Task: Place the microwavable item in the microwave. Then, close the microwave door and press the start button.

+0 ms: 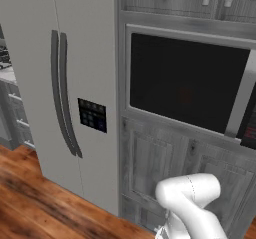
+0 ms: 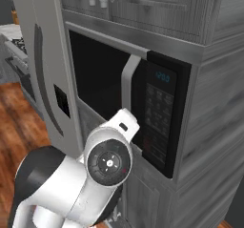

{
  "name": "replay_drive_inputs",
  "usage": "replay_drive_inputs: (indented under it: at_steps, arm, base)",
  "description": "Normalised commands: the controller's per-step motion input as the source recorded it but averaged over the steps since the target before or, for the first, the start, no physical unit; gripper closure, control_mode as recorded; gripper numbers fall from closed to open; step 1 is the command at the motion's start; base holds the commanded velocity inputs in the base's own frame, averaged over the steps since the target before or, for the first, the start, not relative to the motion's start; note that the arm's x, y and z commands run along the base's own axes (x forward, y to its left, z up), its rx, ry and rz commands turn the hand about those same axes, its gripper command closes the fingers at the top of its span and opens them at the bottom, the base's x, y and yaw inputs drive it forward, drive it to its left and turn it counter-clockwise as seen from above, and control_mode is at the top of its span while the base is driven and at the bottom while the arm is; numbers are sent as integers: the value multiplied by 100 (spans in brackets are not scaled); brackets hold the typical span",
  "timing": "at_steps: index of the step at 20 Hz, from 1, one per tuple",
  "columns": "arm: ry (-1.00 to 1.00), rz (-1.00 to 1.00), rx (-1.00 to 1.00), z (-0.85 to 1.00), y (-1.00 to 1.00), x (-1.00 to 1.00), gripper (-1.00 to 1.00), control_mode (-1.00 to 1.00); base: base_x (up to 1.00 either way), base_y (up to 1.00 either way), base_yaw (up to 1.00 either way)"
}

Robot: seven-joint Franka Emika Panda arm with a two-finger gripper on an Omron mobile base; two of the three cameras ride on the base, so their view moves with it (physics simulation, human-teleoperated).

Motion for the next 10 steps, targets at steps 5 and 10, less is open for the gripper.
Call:
replay_drive_inputs:
  at_steps: [5,10]
  arm:
    - [-1,0,-2,-70,-8,-58,-100,-100]
    - [-1,-4,0,-50,-22,-1,-100,-100]
  base:
    - [0,0,0]
    - [0,0,0]
